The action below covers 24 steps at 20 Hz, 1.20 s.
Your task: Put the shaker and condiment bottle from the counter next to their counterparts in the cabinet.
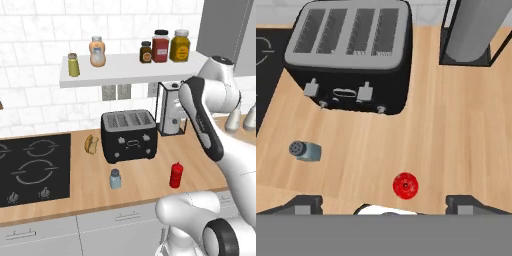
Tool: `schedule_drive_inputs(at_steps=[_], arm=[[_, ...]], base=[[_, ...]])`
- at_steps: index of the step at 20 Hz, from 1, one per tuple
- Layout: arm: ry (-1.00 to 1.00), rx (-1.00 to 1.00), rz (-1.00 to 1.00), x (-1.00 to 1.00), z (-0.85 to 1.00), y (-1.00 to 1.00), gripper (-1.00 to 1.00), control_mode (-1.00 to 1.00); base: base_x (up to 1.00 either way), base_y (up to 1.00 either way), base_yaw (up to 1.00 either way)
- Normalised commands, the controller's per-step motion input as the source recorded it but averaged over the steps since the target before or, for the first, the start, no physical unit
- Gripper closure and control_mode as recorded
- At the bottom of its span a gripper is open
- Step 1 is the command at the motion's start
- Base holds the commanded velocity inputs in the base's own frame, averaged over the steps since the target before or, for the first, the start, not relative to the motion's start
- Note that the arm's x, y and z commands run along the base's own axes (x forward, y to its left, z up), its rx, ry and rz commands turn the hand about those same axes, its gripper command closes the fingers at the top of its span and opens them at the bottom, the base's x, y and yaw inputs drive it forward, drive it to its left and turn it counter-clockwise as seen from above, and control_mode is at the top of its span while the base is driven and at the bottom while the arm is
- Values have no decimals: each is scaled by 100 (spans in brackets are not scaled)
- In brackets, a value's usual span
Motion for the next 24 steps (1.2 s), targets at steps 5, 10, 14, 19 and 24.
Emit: schedule_drive_inputs(at_steps=[5,10,14,19,24], arm=[[-14,0,15,-63,-33,-24,-100,-100],[-19,4,14,-48,-44,-21,-100,-100],[-21,5,12,-41,-27,-31,-100,-100],[-11,10,16,-31,-32,-58,-100,-100],[-1,1,11,-3,-37,-40,-100,-100]], base=[[0,0,0],[0,0,0],[0,0,0],[0,0,0],[0,0,0]])
